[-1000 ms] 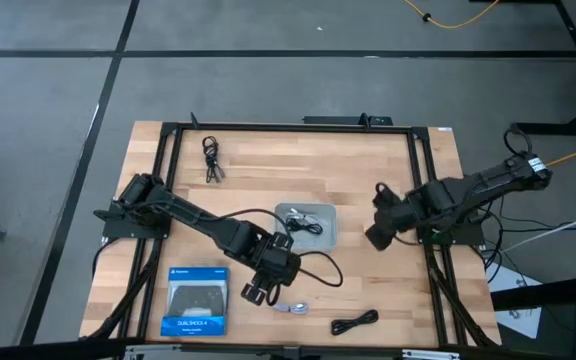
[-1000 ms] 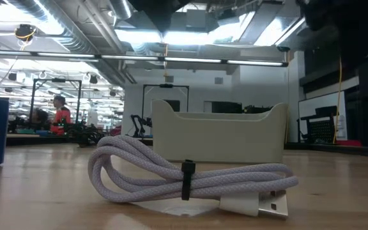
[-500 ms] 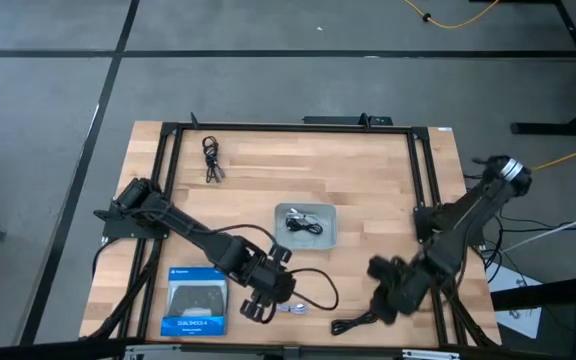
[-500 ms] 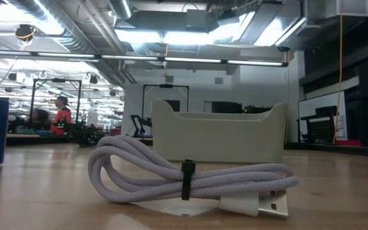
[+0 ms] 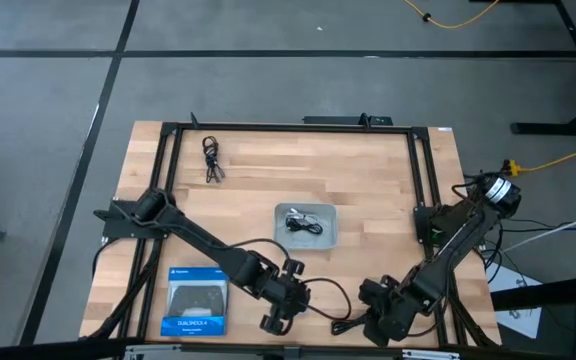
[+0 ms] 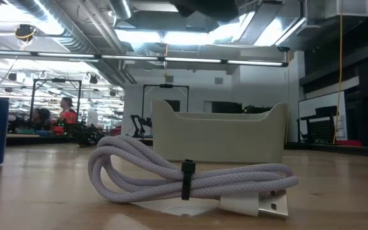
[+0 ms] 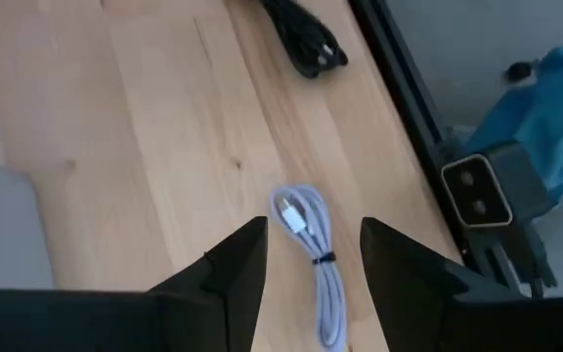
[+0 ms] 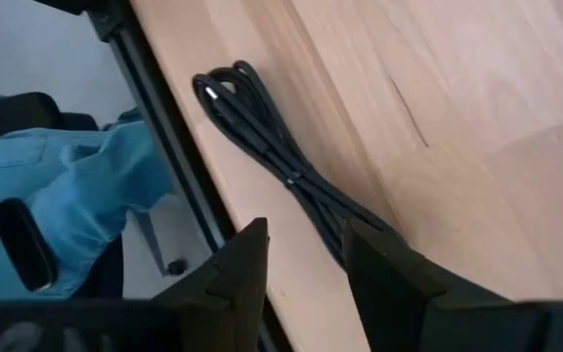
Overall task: Pick and place USB-C Cables
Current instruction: Put the purple charger cable into the gray bin
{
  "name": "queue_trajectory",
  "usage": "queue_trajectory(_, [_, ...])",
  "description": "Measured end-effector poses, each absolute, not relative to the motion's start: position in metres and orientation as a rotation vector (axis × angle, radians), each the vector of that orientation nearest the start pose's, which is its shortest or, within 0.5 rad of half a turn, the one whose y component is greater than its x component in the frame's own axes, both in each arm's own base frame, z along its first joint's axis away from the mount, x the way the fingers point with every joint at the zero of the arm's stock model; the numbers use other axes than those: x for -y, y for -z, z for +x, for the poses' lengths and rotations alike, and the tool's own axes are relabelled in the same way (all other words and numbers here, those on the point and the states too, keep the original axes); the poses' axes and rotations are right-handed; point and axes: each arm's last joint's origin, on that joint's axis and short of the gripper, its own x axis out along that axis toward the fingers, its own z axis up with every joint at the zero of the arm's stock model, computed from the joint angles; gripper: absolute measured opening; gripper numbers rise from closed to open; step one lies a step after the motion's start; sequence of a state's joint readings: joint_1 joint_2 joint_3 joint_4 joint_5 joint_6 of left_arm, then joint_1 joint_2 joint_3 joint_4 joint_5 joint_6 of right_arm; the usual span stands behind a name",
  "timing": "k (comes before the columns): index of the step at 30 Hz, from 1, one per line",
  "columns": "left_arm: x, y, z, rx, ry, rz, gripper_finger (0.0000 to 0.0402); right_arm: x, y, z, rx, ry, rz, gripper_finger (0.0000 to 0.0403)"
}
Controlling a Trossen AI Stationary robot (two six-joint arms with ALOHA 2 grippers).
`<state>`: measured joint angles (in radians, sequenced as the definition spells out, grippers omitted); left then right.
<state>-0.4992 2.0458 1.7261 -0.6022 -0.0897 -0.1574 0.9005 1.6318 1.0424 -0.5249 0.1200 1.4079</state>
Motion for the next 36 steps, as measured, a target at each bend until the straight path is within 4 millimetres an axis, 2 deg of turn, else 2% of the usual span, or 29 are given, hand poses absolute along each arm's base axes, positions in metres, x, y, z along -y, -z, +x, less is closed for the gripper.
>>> queue_trajectory(5, [0.216,-0.224,0.402,-0.953,0.278,0.091,0.016,-0.243,-0.197,0.199,-1.186,0.131,0.666,0.0139])
queue_trajectory(13, [0.226,-0.168,0.408,-1.092,0.239,0.093,0.016,-0.239,-0.196,0.198,-1.185,0.165,0.64,0.0139])
queue_trajectory(21, [0.236,-0.147,0.404,-1.168,0.254,0.06,0.016,-0.239,-0.196,0.198,-1.184,0.165,0.639,0.0139])
queue_trajectory(24, [0.239,-0.143,0.402,-1.182,0.254,0.074,0.0152,-0.239,-0.196,0.198,-1.174,0.169,0.635,0.0139])
queue_trajectory(26, [0.24,-0.143,0.402,-1.174,0.236,0.09,0.0131,-0.239,-0.196,0.198,-1.173,0.169,0.635,0.0139])
queue_trajectory(31, [0.237,-0.145,0.403,-1.154,0.196,0.108,0.0024,-0.238,-0.196,0.198,-1.171,0.17,0.634,0.0139])
queue_trajectory(34, [0.236,-0.149,0.404,-1.163,0.185,0.115,0.0017,-0.238,-0.196,0.198,-1.171,0.17,0.634,0.0139])
queue_trajectory(36, [0.235,-0.162,0.405,-1.186,0.169,0.138,0.0016,-0.238,-0.196,0.198,-1.171,0.17,0.634,0.0139])
